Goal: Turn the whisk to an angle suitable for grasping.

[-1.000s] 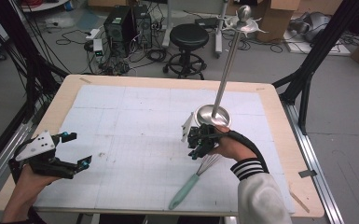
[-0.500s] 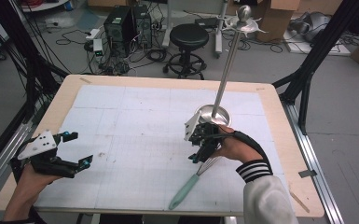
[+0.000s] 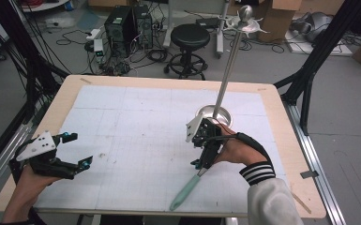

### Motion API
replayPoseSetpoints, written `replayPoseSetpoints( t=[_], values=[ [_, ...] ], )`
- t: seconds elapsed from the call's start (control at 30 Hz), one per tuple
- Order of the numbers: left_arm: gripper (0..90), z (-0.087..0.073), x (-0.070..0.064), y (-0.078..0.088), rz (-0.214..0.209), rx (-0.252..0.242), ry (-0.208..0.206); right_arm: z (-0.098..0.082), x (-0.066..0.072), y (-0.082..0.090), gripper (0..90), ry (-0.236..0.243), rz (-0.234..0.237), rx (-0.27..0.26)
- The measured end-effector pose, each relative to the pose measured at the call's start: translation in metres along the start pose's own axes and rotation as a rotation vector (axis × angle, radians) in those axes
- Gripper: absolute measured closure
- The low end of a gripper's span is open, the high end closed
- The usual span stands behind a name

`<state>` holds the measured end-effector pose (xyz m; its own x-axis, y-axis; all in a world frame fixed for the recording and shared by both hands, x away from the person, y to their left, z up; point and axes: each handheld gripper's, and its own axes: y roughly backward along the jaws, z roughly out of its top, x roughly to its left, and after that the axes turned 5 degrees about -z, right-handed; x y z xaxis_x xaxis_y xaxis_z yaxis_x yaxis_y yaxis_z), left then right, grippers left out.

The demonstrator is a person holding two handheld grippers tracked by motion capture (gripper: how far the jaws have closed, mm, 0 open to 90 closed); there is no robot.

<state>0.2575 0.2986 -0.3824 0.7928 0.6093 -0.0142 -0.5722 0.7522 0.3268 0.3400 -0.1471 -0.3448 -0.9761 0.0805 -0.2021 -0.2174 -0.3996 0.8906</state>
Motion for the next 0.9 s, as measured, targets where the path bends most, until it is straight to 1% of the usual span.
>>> replayPoseSetpoints(
  t=[0.13,0.27,0.3,0.33,0.37,0.4,0.47,0.5,0.53,0.57,0.6,0.67,0.7,0.73,0.77,0.9],
  values=[
    [1.7,0.000,0.001,0.001,0.004,-0.001,-0.001,0.001,0.003,0.000,0.5,0.021,0.018,-0.003],
    [1.7,0.000,0.001,0.001,0.004,-0.001,-0.001,0.004,0.009,-0.002,0.5,0.058,0.061,-0.001],
    [1.7,0.000,0.001,0.001,0.003,0.001,-0.002,0.005,0.011,-0.001,0.5,0.066,0.058,0.008],
    [1.7,0.000,0.001,0.001,0.003,0.000,-0.001,0.005,0.013,-0.002,0.5,0.076,0.071,0.008],
    [1.7,0.000,0.001,0.001,0.004,0.000,-0.001,0.006,0.015,-0.002,0.5,0.087,0.068,0.014],
    [1.7,0.000,0.001,0.001,0.003,0.000,-0.001,0.006,0.016,-0.004,0.5,0.091,0.086,0.018],
    [1.7,0.000,0.001,0.001,0.004,-0.002,0.000,0.007,0.019,-0.004,0.5,0.113,0.079,0.030],
    [1.7,0.000,0.000,0.001,0.005,-0.003,0.000,0.008,0.021,-0.005,0.6,0.117,0.106,0.032],
    [1.7,0.001,0.000,0.001,0.005,-0.002,-0.001,0.008,0.023,-0.006,0.5,0.124,0.106,0.036],
    [1.7,0.001,0.000,0.001,0.004,0.000,-0.003,0.009,0.025,-0.006,0.6,0.134,0.090,0.042],
    [1.7,0.001,0.000,0.000,0.002,0.001,-0.001,0.010,0.027,-0.007,0.6,0.141,0.099,0.044],
    [1.7,0.001,0.000,0.000,0.003,0.001,-0.001,0.011,0.030,-0.008,0.5,0.161,0.102,0.055],
    [1.7,0.001,0.000,-0.001,0.002,0.002,-0.002,0.011,0.032,-0.010,0.5,0.169,0.117,0.056],
    [1.7,0.001,0.000,-0.001,0.002,0.002,-0.002,0.011,0.032,-0.010,0.5,0.169,0.117,0.056],
    [1.7,0.001,0.000,-0.001,0.000,0.004,-0.002,0.011,0.035,-0.011,0.6,0.176,0.120,0.067],
    [1.7,0.001,0.000,-0.002,0.000,0.004,-0.002,0.009,0.037,-0.014,0.6,0.177,0.114,0.070]
  ],
)
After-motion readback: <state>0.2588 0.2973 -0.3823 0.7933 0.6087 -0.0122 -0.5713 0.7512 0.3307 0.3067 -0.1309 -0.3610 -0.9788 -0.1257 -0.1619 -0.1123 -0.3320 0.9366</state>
